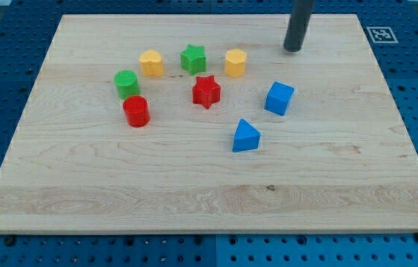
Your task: Push the yellow heart towards green circle
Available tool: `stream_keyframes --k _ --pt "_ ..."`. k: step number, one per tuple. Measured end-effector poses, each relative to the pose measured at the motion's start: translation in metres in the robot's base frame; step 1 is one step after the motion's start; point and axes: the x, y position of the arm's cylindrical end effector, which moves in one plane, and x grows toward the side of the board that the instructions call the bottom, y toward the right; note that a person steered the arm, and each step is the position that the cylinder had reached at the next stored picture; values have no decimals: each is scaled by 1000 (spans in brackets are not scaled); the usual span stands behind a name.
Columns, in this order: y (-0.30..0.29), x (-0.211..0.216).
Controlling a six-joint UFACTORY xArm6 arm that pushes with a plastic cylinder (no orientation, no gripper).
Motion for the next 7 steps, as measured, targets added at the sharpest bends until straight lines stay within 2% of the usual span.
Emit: stream_keyframes --k 1,2,4,7 --pt "-9 5" --pt "-63 -2" --pt "-212 -26" --pt "-242 18"
